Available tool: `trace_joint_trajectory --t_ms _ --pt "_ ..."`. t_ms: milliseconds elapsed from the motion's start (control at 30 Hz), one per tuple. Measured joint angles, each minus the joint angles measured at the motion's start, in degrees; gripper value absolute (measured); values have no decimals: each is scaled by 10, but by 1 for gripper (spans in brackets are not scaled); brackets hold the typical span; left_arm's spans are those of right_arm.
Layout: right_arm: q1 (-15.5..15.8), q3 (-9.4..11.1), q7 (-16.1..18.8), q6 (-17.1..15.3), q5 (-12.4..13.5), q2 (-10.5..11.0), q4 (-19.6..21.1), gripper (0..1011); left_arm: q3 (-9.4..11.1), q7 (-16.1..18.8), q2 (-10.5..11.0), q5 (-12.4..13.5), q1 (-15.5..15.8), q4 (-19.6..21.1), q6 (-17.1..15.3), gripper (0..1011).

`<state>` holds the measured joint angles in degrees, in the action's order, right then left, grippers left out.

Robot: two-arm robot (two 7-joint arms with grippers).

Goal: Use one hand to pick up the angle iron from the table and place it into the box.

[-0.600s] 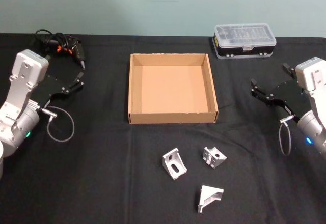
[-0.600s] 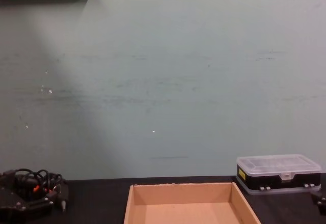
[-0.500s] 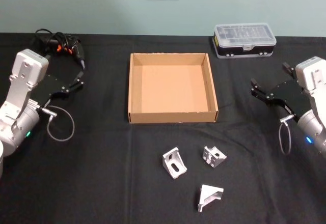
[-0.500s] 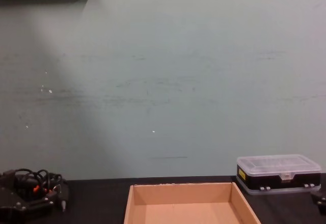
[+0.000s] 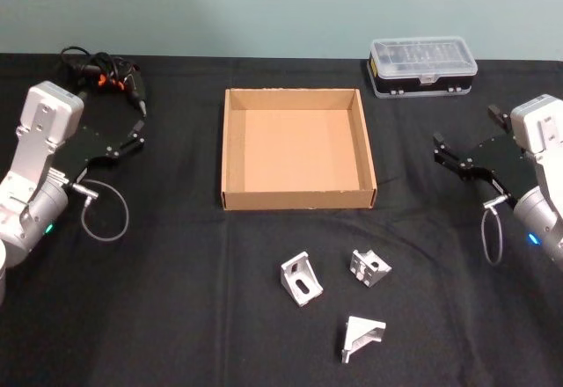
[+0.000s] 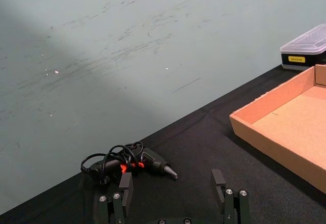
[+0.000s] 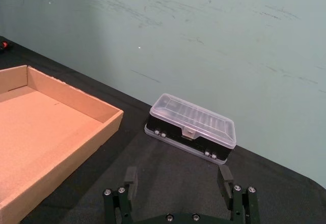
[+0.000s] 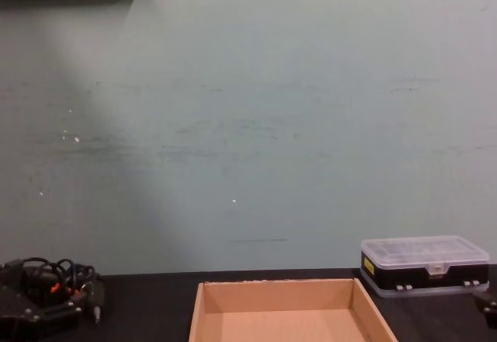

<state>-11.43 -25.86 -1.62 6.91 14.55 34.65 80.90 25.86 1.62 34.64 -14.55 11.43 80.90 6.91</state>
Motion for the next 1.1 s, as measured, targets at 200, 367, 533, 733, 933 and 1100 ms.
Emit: trace_joint_trajectory --t_ms 200,367,533,733,933,1100 --pt "0 0 0 0 0 0 0 1000 0 0 0 0 0 0 0 1000" --pt "0 0 0 0 0 0 0 1000 0 0 0 0 0 0 0 1000" --pt "0 0 0 0 0 0 0 1000 0 0 0 0 0 0 0 1000" --pt "0 0 0 0 0 0 0 1000 0 0 0 0 0 0 0 1000" --pt "0 0 0 0 0 0 0 1000 0 0 0 0 0 0 0 1000" --pt "0 0 0 0 0 0 0 1000 0 0 0 0 0 0 0 1000"
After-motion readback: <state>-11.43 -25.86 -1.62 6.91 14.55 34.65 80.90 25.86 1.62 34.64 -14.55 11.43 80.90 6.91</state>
